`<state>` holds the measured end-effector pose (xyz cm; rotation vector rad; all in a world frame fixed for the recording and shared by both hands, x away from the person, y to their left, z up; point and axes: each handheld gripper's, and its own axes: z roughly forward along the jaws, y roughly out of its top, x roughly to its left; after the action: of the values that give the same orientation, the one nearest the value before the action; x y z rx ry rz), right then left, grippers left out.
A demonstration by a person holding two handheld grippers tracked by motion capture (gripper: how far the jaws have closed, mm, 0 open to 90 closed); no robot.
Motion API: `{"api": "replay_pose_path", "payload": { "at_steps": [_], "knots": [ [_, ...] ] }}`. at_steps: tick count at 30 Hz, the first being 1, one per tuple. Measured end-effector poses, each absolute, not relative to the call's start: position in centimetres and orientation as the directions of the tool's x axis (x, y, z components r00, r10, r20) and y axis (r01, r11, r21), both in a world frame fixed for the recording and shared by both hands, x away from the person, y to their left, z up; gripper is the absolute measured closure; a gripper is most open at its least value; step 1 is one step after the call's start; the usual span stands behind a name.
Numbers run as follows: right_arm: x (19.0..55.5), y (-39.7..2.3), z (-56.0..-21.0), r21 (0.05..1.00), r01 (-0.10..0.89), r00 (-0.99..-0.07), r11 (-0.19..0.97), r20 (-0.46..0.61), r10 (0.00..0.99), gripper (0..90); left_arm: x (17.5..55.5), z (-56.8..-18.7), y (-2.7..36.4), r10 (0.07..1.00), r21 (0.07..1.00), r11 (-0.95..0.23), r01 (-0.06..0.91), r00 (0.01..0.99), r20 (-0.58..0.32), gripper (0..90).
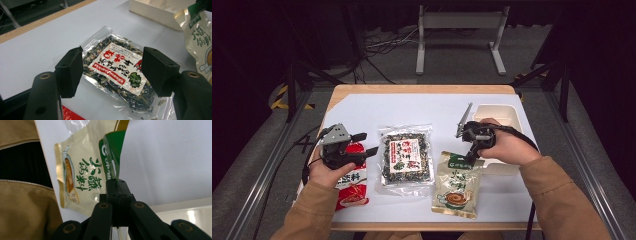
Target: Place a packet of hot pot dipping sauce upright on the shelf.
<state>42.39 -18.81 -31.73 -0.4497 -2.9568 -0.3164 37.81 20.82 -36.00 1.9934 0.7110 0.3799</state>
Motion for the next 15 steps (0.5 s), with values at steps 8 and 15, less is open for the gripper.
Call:
{"api": "replay_pose_path", "payload": {
  "at_steps": [8, 15],
  "knots": [
    [40.8, -19.0, -28.6, 0.229, 0.284, -0.958, 0.931, 0.109, 0.266, 90.0, 37.8, -36.0, 20.8, 0.624, 0.868, -0.373, 0.329, 0.781, -0.027, 34.6],
    [40.1, -19.3, -26.7, 0.267, 0.266, -0.964, 0.926, 0.064, 0.258, 90.0, 37.7, -36.0, 20.9, 0.629, 0.868, -0.368, 0.333, 0.777, -0.031, 34.6]
  ]
}}
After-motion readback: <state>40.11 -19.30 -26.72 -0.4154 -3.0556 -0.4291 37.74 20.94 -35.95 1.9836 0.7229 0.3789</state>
